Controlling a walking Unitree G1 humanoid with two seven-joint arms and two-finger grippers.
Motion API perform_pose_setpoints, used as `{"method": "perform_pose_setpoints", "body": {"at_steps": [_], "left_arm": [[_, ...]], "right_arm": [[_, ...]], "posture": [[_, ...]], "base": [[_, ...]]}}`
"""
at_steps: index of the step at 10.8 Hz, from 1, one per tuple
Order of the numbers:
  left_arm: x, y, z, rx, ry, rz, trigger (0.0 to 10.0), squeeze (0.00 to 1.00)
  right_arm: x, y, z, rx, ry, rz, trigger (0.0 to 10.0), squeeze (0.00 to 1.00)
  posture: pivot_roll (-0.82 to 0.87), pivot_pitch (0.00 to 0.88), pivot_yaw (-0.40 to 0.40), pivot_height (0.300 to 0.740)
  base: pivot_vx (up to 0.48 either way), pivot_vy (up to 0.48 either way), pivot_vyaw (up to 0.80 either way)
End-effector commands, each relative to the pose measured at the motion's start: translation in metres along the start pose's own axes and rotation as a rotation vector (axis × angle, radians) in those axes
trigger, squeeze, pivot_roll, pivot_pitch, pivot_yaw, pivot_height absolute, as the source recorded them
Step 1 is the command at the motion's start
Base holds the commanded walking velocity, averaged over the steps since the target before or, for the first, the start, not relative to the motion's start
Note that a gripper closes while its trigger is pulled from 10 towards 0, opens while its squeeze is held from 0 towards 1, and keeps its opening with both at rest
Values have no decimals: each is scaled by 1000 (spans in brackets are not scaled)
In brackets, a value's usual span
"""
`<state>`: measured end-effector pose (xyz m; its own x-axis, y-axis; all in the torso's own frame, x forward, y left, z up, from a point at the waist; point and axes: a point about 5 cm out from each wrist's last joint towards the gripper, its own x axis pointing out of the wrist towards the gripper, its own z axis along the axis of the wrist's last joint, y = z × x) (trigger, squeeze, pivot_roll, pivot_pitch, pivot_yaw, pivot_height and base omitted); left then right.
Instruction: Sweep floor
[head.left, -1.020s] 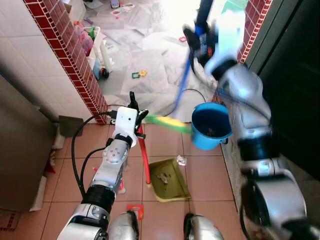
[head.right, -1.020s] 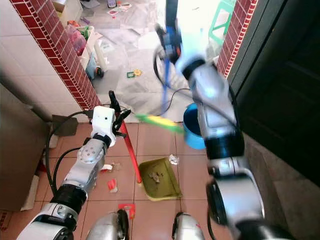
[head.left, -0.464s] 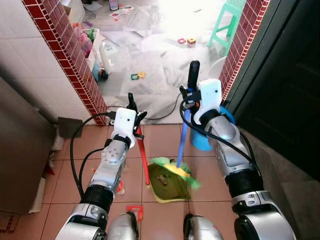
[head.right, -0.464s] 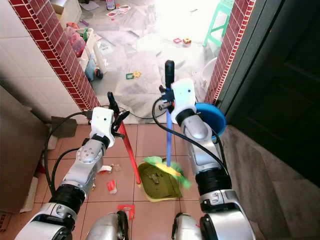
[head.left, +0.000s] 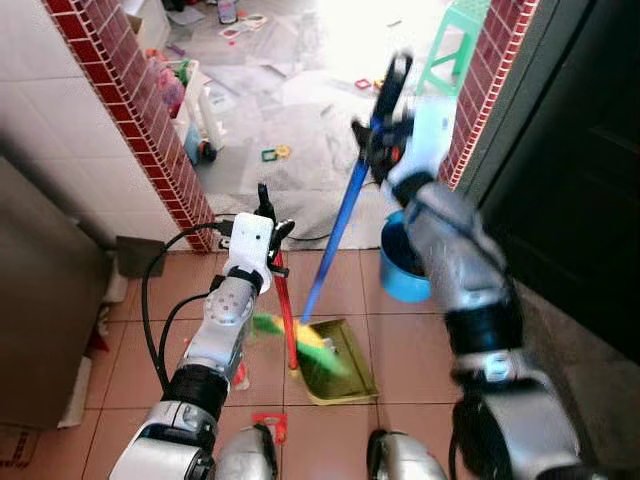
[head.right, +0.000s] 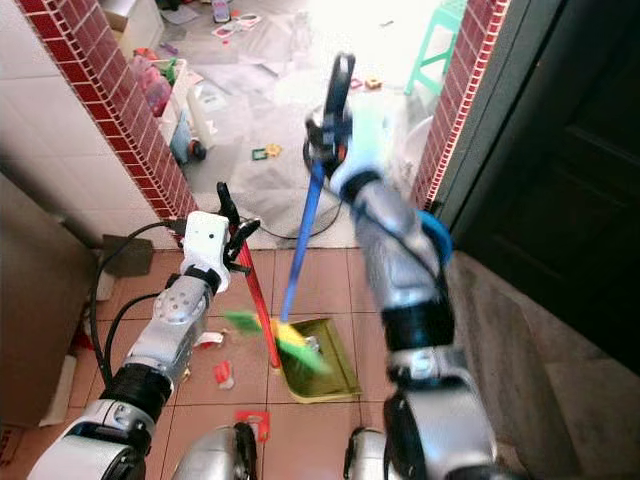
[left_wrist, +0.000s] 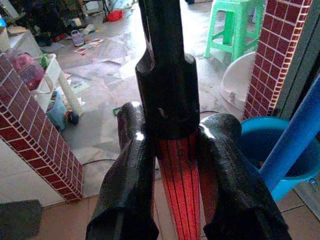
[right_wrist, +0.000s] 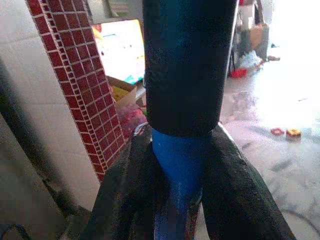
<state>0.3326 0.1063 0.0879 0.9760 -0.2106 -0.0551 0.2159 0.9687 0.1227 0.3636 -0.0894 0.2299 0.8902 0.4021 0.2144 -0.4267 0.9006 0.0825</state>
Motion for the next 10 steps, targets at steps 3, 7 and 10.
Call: {"method": "perform_pose_setpoints", "body": {"at_steps": [3, 7, 10], "left_arm": [[-2, 5, -10, -18, 59, -13, 10000, 0], [-2, 6, -11, -89, 67, -55, 10000, 0], [-3, 4, -11, -75, 68, -70, 10000, 0]], "right_arm": [[-3, -14, 30, -237, -130, 37, 10000, 0], [-21, -40, 23, -277, -164, -69, 10000, 0], [-44, -46, -10, -360, -74, -149, 10000, 0]], "posture": [[-84, 75, 90, 740], [-89, 61, 91, 740], [-88, 59, 91, 740]], "base": [[0, 0, 0], [0, 0, 0], [0, 0, 0]]}}
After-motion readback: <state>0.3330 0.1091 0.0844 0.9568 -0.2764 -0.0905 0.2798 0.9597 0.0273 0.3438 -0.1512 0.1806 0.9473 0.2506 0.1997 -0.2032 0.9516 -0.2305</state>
